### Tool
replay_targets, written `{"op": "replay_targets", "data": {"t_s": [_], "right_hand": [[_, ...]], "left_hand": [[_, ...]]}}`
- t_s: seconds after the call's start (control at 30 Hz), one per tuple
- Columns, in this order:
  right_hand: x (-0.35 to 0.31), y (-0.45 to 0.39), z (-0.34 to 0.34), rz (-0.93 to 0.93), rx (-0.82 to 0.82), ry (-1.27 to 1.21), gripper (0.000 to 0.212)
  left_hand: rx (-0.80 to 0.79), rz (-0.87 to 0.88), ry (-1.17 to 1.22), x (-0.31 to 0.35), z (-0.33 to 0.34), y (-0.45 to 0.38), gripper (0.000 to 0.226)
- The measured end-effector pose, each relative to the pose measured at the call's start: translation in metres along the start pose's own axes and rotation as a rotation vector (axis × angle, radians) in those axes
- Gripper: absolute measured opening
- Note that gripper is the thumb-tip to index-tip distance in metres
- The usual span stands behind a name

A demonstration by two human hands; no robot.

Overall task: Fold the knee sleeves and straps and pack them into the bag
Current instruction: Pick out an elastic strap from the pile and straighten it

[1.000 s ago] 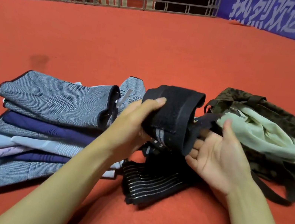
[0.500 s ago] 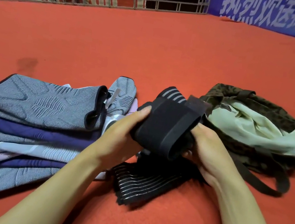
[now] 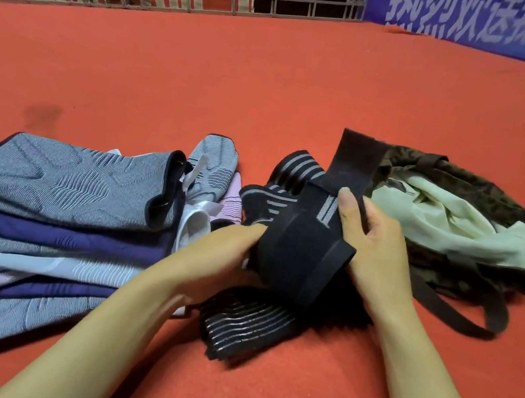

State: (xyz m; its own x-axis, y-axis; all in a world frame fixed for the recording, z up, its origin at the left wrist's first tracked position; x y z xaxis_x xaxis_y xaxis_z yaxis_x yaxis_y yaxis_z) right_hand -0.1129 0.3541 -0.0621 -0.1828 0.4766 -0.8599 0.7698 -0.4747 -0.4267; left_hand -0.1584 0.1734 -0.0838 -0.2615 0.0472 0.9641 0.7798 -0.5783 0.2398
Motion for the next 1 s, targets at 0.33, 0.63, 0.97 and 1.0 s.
{"op": "replay_targets", "data": {"t_s": [0.33,0.63,0.97,1.0], "right_hand": [[0.018,-0.003,0.001,0.104,0.016,0.068,0.053],[0.026,-0.001,0.010,0.113,-0.109,0.218,0.034],[0.013,0.004,0.011,0.257,-0.233,-0.303,0.042],[0.009,0.006,0.011,0.283,-0.254,-0.382,0.032]], "left_hand": [[0.044,-0.073,0.085,-0.003,-0.003,-0.006,0.024],[0.072,0.117,0.080,0.018,0.001,0.012,0.039],[0.134,0.078,0.010,0.011,-0.004,0.009,0.021],[0.133,0.058,0.010,0.011,-0.004,0.009,0.021]]}}
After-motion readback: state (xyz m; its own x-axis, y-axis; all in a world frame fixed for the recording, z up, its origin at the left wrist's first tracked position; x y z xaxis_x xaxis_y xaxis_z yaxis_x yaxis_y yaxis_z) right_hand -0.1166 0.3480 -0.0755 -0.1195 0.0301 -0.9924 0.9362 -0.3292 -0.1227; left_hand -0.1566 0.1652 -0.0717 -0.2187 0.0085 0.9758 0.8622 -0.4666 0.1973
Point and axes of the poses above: each hand's wrist, its own y-axis away from the middle knuckle, its own z-axis out of the palm, x = y × z, the point moved 4 cm from there along -y, towards the middle knuckle, and after that the axes turned 5 degrees about x, right-handed, at the moved point
